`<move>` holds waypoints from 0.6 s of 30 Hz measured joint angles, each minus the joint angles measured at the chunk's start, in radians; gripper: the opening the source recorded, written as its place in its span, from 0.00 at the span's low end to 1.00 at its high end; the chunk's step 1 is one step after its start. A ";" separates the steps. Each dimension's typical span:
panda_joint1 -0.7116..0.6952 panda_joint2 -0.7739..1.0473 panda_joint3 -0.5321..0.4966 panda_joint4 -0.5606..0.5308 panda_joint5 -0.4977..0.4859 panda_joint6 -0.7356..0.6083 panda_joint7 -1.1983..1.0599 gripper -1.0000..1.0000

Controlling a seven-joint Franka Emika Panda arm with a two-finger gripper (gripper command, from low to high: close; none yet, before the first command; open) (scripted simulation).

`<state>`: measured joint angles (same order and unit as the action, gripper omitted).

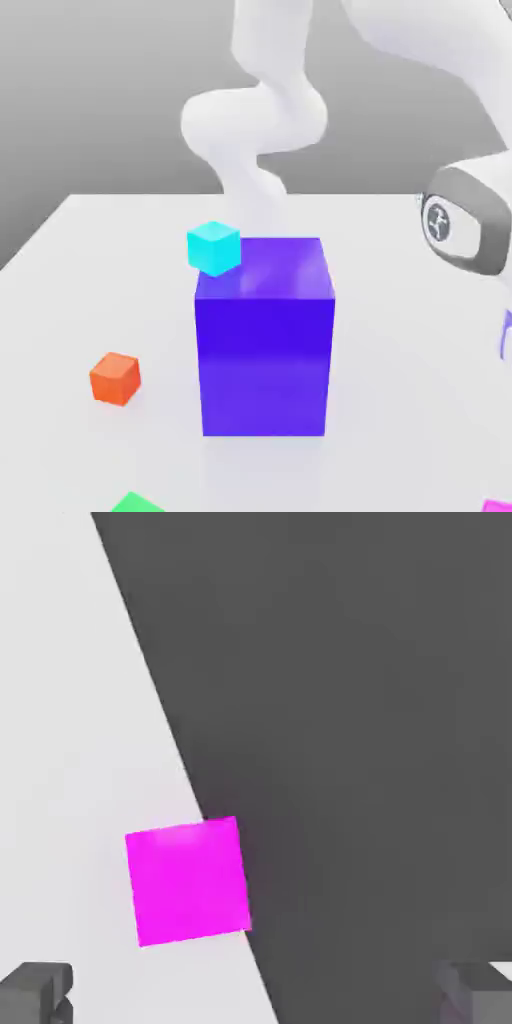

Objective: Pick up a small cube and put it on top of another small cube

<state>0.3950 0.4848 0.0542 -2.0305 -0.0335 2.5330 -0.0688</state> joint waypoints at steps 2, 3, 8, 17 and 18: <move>0.009 0.072 -0.002 0.017 -0.016 0.041 -0.007 0.50; 0.012 0.108 -0.004 0.026 -0.020 0.066 -0.006 0.50; 0.015 0.164 -0.008 0.039 -0.024 0.106 -0.005 0.00; -0.019 0.020 -0.025 -0.007 0.000 0.005 -0.006 0.00; -0.042 0.003 -0.045 -0.020 0.010 0.000 0.001 0.00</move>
<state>0.3529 0.4877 0.0094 -2.0507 -0.0232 2.5329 -0.0681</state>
